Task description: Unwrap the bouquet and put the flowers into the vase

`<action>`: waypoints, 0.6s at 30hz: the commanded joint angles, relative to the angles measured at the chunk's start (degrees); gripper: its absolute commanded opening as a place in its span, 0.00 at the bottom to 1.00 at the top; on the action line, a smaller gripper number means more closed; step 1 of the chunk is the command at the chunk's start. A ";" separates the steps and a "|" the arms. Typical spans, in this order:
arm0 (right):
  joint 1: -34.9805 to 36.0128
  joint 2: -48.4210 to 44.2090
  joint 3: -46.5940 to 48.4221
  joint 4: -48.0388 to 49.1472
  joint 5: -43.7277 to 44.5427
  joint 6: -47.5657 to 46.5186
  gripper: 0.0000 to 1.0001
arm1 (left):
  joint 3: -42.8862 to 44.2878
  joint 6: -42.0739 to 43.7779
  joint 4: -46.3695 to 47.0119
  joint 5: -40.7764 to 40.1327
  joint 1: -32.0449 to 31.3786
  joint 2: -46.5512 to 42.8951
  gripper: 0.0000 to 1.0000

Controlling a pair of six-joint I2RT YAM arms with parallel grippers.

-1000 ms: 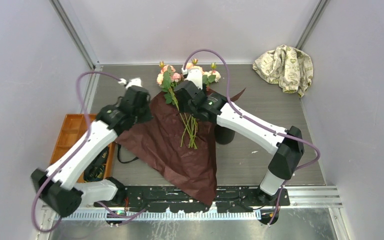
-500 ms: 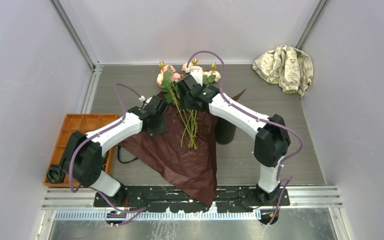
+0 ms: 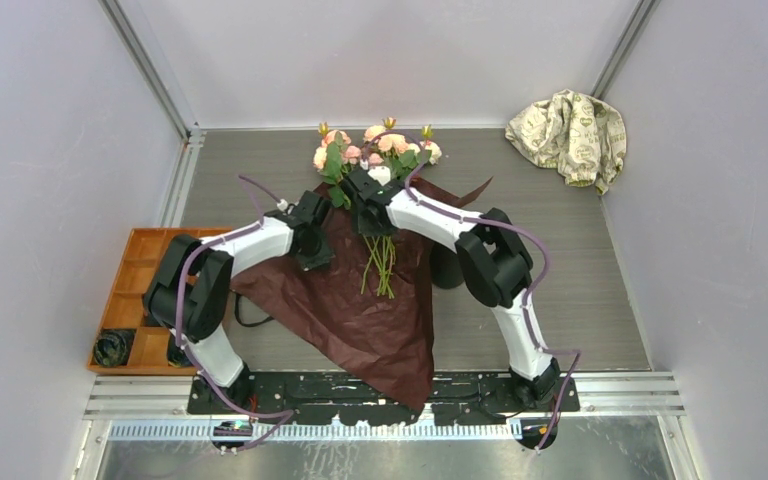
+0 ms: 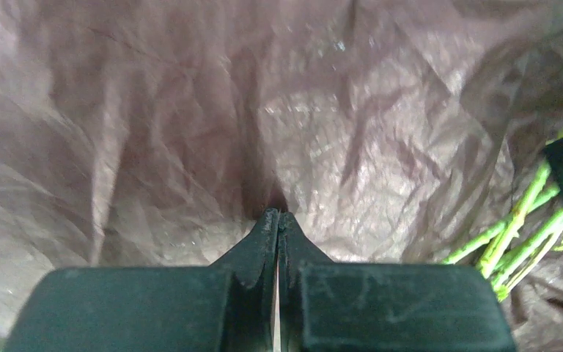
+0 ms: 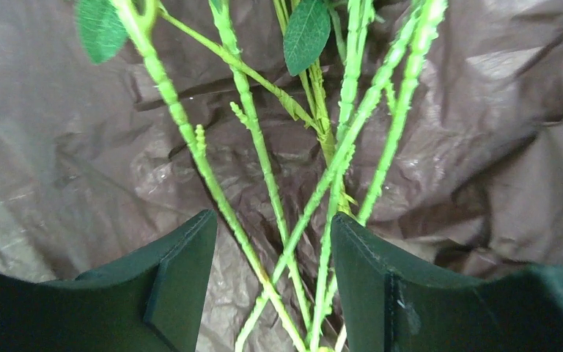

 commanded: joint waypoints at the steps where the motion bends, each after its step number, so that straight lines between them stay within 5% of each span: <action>1: -1.09 2.16 3.00 0.55 -1.95 3.65 0.64 | -2.12 -1.78 5.07 2.94 3.84 -0.10 0.00; 18: 1.76 16.87 22.68 -4.08 -15.87 2.05 0.61 | -9.43 1.48 6.27 5.28 21.00 -4.42 0.00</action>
